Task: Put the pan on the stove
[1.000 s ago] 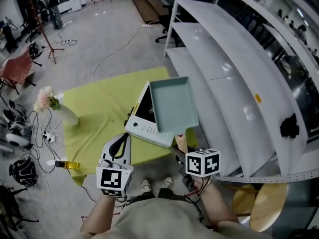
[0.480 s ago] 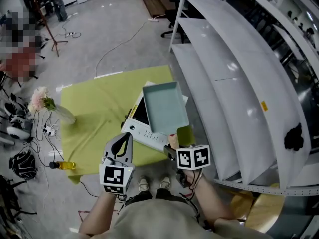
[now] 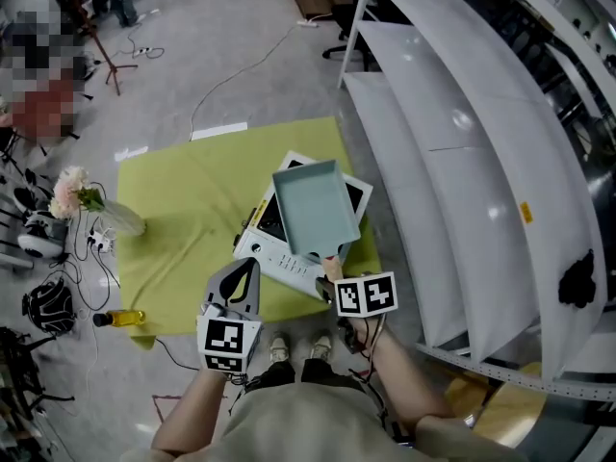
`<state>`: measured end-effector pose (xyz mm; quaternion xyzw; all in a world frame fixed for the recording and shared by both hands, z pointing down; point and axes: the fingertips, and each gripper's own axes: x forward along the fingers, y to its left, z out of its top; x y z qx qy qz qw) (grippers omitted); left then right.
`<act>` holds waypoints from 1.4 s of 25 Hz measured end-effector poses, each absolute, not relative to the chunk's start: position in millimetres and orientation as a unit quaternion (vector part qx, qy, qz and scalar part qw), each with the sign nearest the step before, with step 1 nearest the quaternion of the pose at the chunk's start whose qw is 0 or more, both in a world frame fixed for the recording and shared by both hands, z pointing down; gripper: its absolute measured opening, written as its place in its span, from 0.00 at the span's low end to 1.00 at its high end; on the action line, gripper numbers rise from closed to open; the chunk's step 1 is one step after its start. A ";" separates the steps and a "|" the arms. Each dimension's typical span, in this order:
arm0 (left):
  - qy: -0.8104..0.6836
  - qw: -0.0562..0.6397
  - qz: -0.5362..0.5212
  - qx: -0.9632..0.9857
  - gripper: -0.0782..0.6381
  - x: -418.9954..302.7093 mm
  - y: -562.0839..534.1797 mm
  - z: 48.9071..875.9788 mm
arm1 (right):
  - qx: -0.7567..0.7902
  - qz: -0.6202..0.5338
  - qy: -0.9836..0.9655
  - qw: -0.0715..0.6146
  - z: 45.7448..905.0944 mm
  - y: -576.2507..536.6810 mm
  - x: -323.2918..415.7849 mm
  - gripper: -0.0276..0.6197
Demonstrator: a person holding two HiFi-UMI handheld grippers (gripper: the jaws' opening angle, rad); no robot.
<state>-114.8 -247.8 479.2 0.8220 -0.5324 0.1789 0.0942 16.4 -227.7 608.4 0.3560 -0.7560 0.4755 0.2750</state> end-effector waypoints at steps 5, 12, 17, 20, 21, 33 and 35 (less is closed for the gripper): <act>-0.534 0.097 0.184 0.820 0.12 -114.1 -252.6 485.3 | 0.350 0.483 -0.750 0.285 622.4 -232.8 17.8 0.18; -0.538 0.094 0.183 0.818 0.12 -112.2 -251.6 485.1 | 0.347 0.493 -0.746 0.283 631.7 -234.6 14.7 0.18; -0.540 0.101 0.185 0.815 0.12 -113.1 -248.2 487.5 | 0.336 0.496 -0.754 0.271 631.1 -241.2 6.6 0.23; -0.542 0.104 0.185 0.813 0.12 -113.5 -245.7 487.8 | 0.336 0.484 -0.763 0.265 628.9 -242.6 5.9 0.35; -0.543 0.103 0.185 0.813 0.12 -113.4 -245.1 487.1 | 0.340 0.478 -0.765 0.265 627.9 -242.7 8.3 0.38; -0.553 0.070 0.171 0.813 0.12 -115.2 -240.8 452.4 | 0.384 0.385 -0.799 0.256 568.5 -244.1 51.4 0.44; -0.553 0.061 0.167 0.814 0.12 -112.8 -238.6 442.1 | 0.385 0.371 -0.811 0.237 549.1 -244.1 56.0 0.42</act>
